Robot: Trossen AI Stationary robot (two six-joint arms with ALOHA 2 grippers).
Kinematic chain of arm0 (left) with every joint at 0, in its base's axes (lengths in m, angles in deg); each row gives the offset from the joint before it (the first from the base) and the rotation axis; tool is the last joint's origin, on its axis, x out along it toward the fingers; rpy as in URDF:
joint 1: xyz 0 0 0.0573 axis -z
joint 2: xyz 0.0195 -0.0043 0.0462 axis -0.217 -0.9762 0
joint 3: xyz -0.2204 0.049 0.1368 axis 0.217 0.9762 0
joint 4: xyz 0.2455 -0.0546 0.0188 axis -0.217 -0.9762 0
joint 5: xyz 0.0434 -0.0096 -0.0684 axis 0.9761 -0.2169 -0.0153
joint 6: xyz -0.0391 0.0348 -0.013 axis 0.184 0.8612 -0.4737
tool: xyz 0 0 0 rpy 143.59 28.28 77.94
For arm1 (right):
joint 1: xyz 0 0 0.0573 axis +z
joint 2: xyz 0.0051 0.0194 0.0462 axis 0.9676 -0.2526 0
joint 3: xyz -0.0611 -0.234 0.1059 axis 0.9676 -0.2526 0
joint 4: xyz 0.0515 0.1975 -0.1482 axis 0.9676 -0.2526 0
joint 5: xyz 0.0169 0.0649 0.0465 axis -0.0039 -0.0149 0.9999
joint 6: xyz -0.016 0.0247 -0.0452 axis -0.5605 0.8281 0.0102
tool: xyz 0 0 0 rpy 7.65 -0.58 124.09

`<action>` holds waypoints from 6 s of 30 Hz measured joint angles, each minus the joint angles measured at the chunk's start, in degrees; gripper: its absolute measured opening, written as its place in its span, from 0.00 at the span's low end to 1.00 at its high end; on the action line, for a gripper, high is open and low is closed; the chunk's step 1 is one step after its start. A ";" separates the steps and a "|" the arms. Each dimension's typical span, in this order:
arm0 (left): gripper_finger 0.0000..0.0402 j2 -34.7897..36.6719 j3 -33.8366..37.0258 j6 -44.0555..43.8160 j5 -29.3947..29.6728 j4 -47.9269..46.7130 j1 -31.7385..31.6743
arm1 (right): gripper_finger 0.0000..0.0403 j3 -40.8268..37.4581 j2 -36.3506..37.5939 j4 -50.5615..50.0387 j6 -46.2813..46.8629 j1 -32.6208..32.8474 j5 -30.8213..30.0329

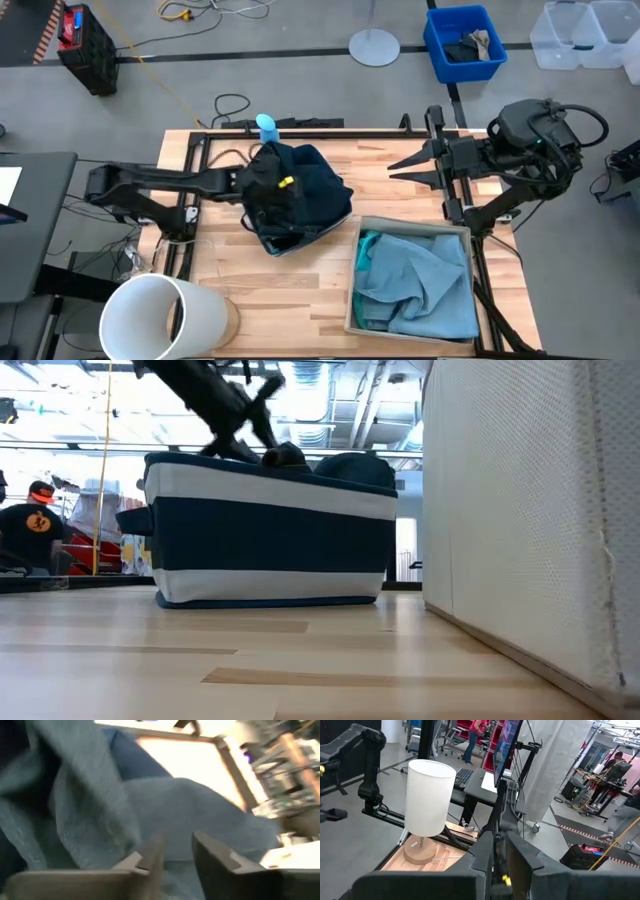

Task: Sort clothes
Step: Put the dark blue pants into the blue laundry organizer, then return to Home Position

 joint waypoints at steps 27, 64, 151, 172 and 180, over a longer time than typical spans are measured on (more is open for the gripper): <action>0.00 27.03 -0.18 46.79 16.71 5.26 19.33 | 0.00 -47.22 12.69 41.04 11.92 -7.61 9.20; 0.00 75.64 47.70 45.93 7.18 0.28 16.42 | 0.00 -125.71 53.59 84.69 23.58 -35.70 25.75; 0.02 74.85 48.94 43.19 11.18 -0.77 16.42 | 0.10 -129.20 53.31 58.84 52.85 -40.06 25.75; 0.02 74.85 48.94 43.19 11.18 -0.77 16.42 | 0.10 -129.20 53.31 58.82 52.83 -40.06 25.79; 0.02 74.85 48.94 43.19 11.18 -0.76 16.42 | 0.10 -129.20 53.31 58.82 52.81 -40.06 25.79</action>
